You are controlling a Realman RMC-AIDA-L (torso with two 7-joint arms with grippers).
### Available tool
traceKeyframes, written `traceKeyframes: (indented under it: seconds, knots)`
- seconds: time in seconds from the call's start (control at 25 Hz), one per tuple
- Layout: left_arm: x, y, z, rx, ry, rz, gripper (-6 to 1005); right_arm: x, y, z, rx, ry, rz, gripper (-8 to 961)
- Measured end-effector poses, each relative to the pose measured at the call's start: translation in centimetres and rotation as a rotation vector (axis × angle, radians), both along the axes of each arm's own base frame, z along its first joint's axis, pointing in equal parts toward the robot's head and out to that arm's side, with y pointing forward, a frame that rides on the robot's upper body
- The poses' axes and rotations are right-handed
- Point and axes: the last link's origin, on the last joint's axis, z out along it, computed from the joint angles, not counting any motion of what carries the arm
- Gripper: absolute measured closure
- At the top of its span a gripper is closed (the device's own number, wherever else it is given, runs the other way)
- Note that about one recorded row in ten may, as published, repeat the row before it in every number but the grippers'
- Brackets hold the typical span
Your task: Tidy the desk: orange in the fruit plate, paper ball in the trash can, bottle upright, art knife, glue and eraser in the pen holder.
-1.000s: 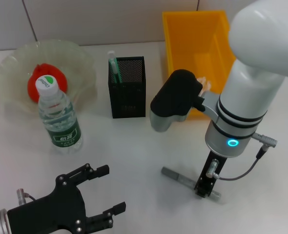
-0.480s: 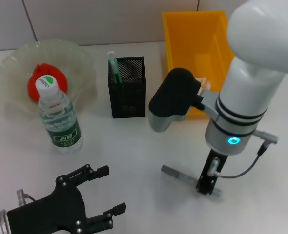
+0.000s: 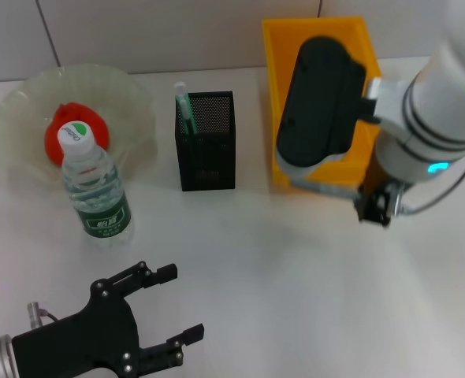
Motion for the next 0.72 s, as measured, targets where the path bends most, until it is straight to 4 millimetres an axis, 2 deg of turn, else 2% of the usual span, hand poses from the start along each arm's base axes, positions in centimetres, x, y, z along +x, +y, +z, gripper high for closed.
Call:
traceKeyframes:
  seconds: [0.24, 0.72]
  knots:
    - [0.4, 0.4, 0.0, -0.005, -0.003, -0.011, 199, -2.3, 0.2, 2.1, -0.019, 0.031, 0.203, 810]
    - [0.4, 0.4, 0.1, -0.002, -0.021, 0.003, 199, -2.4, 3.5, 5.0, -0.019, -0.015, 0.599, 815]
